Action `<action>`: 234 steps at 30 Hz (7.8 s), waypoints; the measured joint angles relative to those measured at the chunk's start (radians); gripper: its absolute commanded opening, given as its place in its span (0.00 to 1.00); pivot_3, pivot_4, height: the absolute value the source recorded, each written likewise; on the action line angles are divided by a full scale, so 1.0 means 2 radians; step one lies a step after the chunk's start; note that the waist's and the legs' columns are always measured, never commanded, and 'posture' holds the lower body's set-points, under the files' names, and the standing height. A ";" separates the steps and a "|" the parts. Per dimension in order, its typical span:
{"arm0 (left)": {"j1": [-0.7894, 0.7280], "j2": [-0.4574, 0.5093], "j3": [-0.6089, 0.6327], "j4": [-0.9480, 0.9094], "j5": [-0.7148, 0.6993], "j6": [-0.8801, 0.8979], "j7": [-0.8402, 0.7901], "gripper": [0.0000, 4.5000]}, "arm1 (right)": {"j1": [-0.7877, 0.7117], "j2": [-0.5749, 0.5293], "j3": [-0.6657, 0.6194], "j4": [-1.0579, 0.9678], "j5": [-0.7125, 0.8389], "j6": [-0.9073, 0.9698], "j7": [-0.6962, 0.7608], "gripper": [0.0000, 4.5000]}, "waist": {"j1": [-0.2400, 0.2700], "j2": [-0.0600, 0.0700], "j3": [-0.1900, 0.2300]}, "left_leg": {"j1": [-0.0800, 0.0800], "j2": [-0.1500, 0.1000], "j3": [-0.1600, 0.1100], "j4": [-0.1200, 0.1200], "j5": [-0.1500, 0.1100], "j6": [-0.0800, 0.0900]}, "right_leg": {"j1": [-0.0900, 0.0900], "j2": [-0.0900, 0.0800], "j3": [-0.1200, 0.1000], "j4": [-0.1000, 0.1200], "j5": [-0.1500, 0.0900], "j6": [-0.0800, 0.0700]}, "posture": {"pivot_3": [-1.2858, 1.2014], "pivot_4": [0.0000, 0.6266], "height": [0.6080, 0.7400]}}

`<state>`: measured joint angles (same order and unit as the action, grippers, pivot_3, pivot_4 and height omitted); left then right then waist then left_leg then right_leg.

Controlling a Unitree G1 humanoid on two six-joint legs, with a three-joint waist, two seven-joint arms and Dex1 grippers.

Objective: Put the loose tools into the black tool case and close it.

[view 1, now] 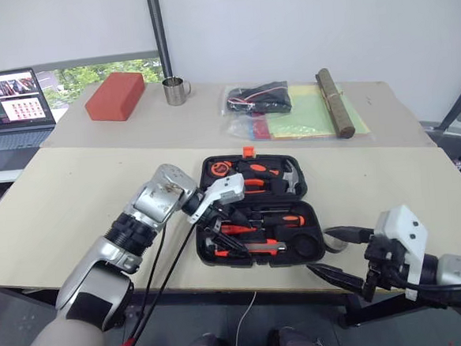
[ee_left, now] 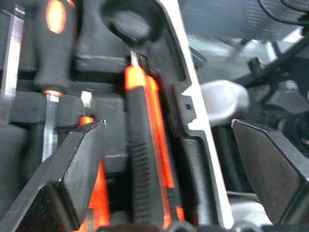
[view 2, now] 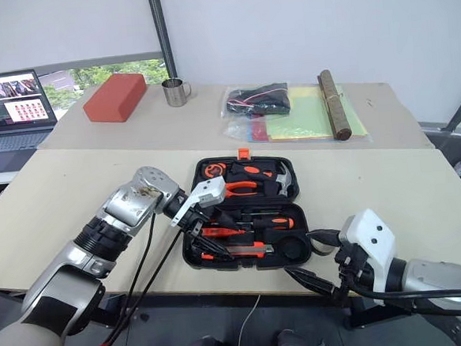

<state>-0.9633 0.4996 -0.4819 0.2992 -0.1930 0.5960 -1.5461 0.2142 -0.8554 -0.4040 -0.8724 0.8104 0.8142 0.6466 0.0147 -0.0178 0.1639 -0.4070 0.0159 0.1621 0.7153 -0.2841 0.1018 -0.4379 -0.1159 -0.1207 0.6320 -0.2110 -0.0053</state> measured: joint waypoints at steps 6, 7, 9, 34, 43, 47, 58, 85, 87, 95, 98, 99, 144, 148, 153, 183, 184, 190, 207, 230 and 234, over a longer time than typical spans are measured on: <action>-0.001 0.022 0.016 0.018 0.011 -0.084 -0.012 0.21 | -0.009 -0.001 0.003 0.013 0.000 0.000 0.003 1.00 | 0.000 0.000 0.000 | 0.000 0.000 0.000 0.000 0.000 0.000 | 0.000 0.000 0.000 0.000 0.001 -0.001 | 0.52 0.24 0.97; -0.001 0.022 0.016 0.020 0.014 -0.089 -0.013 0.14 | -0.010 -0.001 0.003 0.014 0.000 0.000 0.004 1.00 | 0.000 0.000 0.000 | 0.000 0.000 0.000 0.000 0.000 0.000 | 0.000 0.000 0.000 0.000 0.001 -0.001 | 0.52 0.24 0.97; 0.002 0.023 0.016 0.019 0.016 -0.089 -0.019 0.01 | -0.016 -0.001 0.007 0.015 -0.001 0.000 0.004 1.00 | 0.001 0.000 0.000 | 0.000 0.000 0.000 0.000 0.000 0.000 | 0.000 0.000 0.000 0.000 0.001 -0.001 | 0.52 0.24 0.97; 0.005 0.001 0.029 0.045 0.025 -0.164 -0.030 0.01 | -0.006 0.000 0.012 0.018 -0.001 0.000 0.003 1.00 | 0.000 0.000 0.000 | 0.000 0.000 0.000 0.001 0.000 0.001 | 0.000 0.000 0.000 0.000 0.001 -0.001 | 0.52 0.24 0.97; 0.020 0.021 -0.019 0.033 0.003 -0.170 -0.032 0.01 | -0.006 0.000 0.013 0.018 -0.001 -0.002 0.003 1.00 | -0.001 0.000 0.000 | 0.000 0.000 0.000 0.001 0.000 0.001 | 0.000 0.000 0.000 0.000 0.001 -0.001 | 0.52 0.24 0.97; 0.026 0.016 -0.031 0.042 0.035 -0.237 -0.024 0.01 | -0.006 0.000 0.013 0.018 -0.001 -0.002 0.003 1.00 | 0.001 0.000 -0.001 | 0.001 0.000 0.000 0.001 0.000 0.001 | 0.001 0.000 0.000 0.000 0.001 -0.001 | 0.52 0.24 0.97; 0.024 0.001 -0.021 0.081 0.066 -0.295 -0.014 0.06 | 0.000 0.001 0.014 0.016 -0.001 -0.002 0.000 1.00 | 0.002 0.001 -0.002 | 0.001 0.000 0.000 0.001 -0.001 0.001 | 0.002 -0.003 -0.001 -0.001 0.002 0.000 | 0.52 0.24 0.97; 0.102 0.085 0.109 -0.096 -0.096 -0.110 -0.018 1.00 | -0.086 -0.050 0.182 0.265 -0.255 -0.165 0.108 0.76 | -0.001 0.001 -0.002 | 0.000 -0.001 -0.001 0.003 -0.001 0.001 | 0.001 -0.001 -0.001 0.000 0.001 0.000 | 0.52 0.24 0.97; 0.103 0.086 0.109 -0.100 -0.095 -0.110 -0.017 1.00 | -0.102 -0.050 0.197 0.276 -0.264 -0.169 0.118 0.60 | -0.002 0.001 -0.002 | 0.000 -0.001 -0.001 0.003 -0.001 0.001 | 0.001 0.000 -0.001 0.000 0.001 0.000 | 0.52 0.24 0.97; 0.115 0.090 0.110 -0.108 -0.090 -0.110 -0.006 1.00 | -0.117 -0.052 0.202 0.276 -0.274 -0.160 0.132 0.01 | -0.001 0.001 -0.002 | 0.000 -0.001 -0.001 0.003 -0.001 0.001 | 0.001 -0.001 -0.001 0.000 0.001 0.000 | 0.52 0.24 0.97; 0.117 0.094 0.111 -0.111 -0.088 -0.110 -0.005 1.00 | -0.098 -0.075 0.150 0.233 -0.230 -0.125 0.156 0.01 | -0.001 0.001 -0.002 | 0.000 -0.001 -0.001 0.003 -0.001 0.001 | 0.001 -0.001 -0.001 0.000 0.001 0.000 | 0.52 0.24 0.97; 0.117 0.094 0.111 -0.111 -0.087 -0.110 -0.004 1.00 | -0.101 -0.077 0.130 0.218 -0.208 -0.108 0.160 0.01 | -0.001 0.001 -0.002 | 0.000 -0.001 -0.001 0.003 -0.001 0.001 | 0.001 -0.002 -0.001 0.000 0.001 0.000 | 0.52 0.24 0.97; 0.201 0.105 0.189 -0.001 -0.030 -0.123 0.143 0.01 | -0.273 -0.006 0.224 0.439 -0.260 -0.177 0.130 0.00 | -0.004 0.001 -0.002 | 0.001 -0.001 0.002 0.000 0.000 0.001 | 0.000 -0.001 -0.002 0.000 0.001 0.000 | 0.52 0.24 0.97; 0.191 0.088 0.158 -0.003 -0.020 -0.120 0.129 0.01 | -0.301 0.008 0.262 0.467 -0.289 -0.212 0.164 0.00 | -0.006 0.001 -0.002 | 0.000 -0.001 0.002 0.000 0.000 0.001 | 0.000 0.000 -0.002 0.000 0.001 0.000 | 0.52 0.24 0.97; 0.192 0.117 0.141 -0.034 -0.019 -0.102 0.090 0.01 | -0.283 -0.014 0.274 0.439 -0.294 -0.214 0.230 0.00 | -0.008 0.002 -0.002 | 0.000 -0.001 0.002 -0.001 0.000 0.001 | 0.000 0.000 -0.002 0.000 0.001 0.000 | 0.52 0.24 0.97; -0.034 0.020 0.194 0.263 -0.031 0.111 0.189 0.89 | -0.450 0.096 0.195 0.541 -0.227 0.028 0.097 0.87 | -0.013 0.001 -0.002 | -0.001 -0.002 0.002 0.001 0.000 0.001 | -0.002 -0.001 -0.002 0.007 0.001 0.000 | 0.52 0.24 0.97; -0.038 0.012 0.194 0.273 -0.030 0.114 0.196 0.89 | -0.457 0.102 0.200 0.552 -0.229 0.033 0.089 0.87 | -0.013 0.001 -0.002 | -0.001 -0.002 0.002 0.000 0.000 0.001 | -0.003 -0.001 -0.002 0.007 0.001 0.000 | 0.52 0.24 0.97; -0.065 -0.015 0.210 0.338 -0.016 0.105 0.245 0.56 | -0.517 0.154 0.206 0.656 -0.257 0.035 0.042 0.62 | -0.018 0.001 -0.002 | -0.002 -0.002 0.003 -0.001 0.001 0.000 | -0.003 0.001 -0.002 0.006 0.001 0.000 | 0.52 0.24 0.97; -0.057 -0.005 0.242 0.321 -0.016 0.119 0.244 0.00 | -0.516 0.166 0.194 0.644 -0.268 0.032 0.023 0.01 | -0.017 0.002 -0.002 | 0.001 -0.002 0.003 -0.001 0.001 -0.001 | -0.001 0.000 -0.001 0.007 0.001 0.000 | 0.52 0.24 0.97; 0.108 -0.024 0.290 0.071 -0.003 -0.234 0.283 0.00 | -0.350 0.166 0.169 0.421 -0.369 -0.296 -0.055 0.01 | -0.020 0.003 -0.002 | -0.003 -0.002 0.004 -0.006 0.001 -0.002 | -0.008 0.002 -0.001 0.005 0.000 -0.001 | 0.52 0.24 0.97; 0.174 -0.023 0.292 -0.006 -0.017 -0.220 0.297 0.00 | -0.260 0.161 0.170 0.371 -0.396 -0.379 -0.063 0.01 | -0.019 0.003 -0.002 | 0.004 -0.002 0.004 -0.006 0.001 -0.002 | 0.001 0.001 0.000 0.002 -0.003 0.003 | 0.52 0.24 0.97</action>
<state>-0.6157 0.4534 0.1025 0.2874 -0.2275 0.1563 -0.9514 -0.3063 -0.5326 -0.0640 -0.1299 0.0181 0.0559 0.5205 -0.0238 -0.0123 0.1595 -0.3986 0.0125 0.1703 0.7028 -0.2818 0.0979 -0.4368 -0.1131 -0.1216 0.6359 -0.2173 0.0011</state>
